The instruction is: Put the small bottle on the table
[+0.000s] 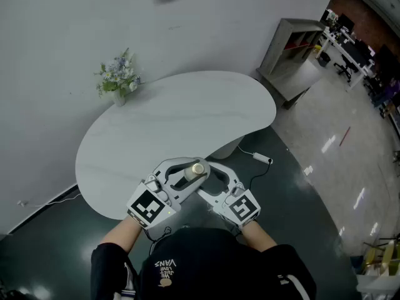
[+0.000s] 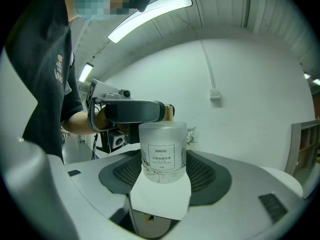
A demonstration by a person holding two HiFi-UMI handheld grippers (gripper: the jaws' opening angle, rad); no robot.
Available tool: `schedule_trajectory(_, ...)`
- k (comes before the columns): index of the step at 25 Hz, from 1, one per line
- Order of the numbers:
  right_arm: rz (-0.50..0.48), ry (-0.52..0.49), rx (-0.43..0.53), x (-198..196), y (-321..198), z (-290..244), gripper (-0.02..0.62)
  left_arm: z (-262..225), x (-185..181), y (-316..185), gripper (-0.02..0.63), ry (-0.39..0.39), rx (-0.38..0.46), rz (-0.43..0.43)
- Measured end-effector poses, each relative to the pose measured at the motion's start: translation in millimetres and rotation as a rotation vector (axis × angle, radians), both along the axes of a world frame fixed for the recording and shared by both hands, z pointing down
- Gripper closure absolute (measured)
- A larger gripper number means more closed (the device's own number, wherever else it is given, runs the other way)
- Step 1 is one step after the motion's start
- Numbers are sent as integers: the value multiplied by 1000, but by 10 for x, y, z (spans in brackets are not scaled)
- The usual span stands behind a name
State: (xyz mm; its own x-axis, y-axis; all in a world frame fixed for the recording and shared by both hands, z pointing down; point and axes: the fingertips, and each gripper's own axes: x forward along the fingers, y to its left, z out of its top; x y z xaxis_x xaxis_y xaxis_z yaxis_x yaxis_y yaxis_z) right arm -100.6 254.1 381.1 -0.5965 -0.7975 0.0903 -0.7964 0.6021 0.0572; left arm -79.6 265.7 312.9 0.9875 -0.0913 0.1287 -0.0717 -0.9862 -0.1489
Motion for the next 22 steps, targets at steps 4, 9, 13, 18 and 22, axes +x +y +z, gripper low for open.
schedule_trajectory(4,2,-29,-2,50,-36,-32,345,-25,54,-46,457,10,-16,0)
schedule_trajectory(9,-2,-29,-20,158,-156,12,345,-9,165,-173,457,23,-27,-12)
schedule_trajectory(13,-41,-40,-37,342,-292,65,345,25,356,-330,457,17,-33,-47)
schedule_trajectory(18,-112,-42,-33,709,-532,76,345,59,730,-587,457,13,-34,-109)
schedule_trajectory(22,-168,-21,-31,1083,-733,54,345,53,1093,-787,457,23,-31,-175)
